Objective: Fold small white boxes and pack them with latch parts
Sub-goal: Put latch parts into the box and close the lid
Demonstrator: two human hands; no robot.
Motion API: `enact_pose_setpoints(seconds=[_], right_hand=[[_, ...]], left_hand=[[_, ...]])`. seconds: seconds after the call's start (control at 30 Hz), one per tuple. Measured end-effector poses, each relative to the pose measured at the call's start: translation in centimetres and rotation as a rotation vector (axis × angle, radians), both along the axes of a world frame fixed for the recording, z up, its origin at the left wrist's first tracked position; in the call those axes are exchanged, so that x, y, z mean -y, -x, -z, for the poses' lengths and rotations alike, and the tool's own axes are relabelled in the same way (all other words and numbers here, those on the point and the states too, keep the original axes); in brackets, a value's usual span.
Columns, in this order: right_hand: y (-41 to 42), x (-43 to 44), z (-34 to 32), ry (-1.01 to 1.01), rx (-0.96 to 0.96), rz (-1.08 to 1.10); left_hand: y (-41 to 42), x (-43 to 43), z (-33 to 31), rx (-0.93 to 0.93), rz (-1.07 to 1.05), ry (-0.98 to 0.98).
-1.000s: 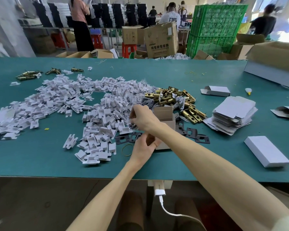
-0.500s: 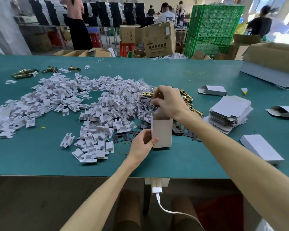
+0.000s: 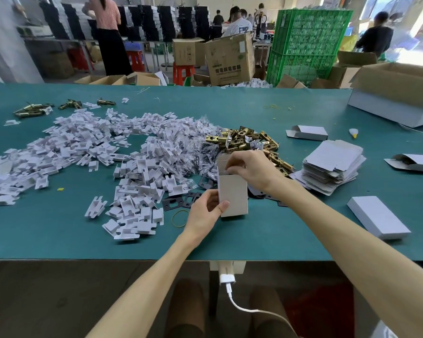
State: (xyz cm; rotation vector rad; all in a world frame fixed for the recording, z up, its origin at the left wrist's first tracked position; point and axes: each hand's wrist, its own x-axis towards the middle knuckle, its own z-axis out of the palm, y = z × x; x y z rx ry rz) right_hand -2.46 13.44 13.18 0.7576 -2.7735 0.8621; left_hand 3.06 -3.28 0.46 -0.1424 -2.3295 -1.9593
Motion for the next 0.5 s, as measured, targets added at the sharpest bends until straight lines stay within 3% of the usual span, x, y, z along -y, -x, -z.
enact_pose_setpoints(seconds=[0.27, 0.4, 0.5], right_hand=[[-0.6, -0.7, 0.8, -0.341, -0.178, 0.009], [-0.8, -0.8, 1.5, -0.331, -0.154, 0.032], [-0.9, -1.3, 2.2, -0.218, -0.226, 0.049]], left_hand=[[0.0, 0.0, -0.1, 0.005, -0.005, 0.019], [0.0, 0.1, -0.1, 0.012, -0.008, 0.015], [-0.1, 0.0, -0.2, 0.016, -0.004, 0.014]])
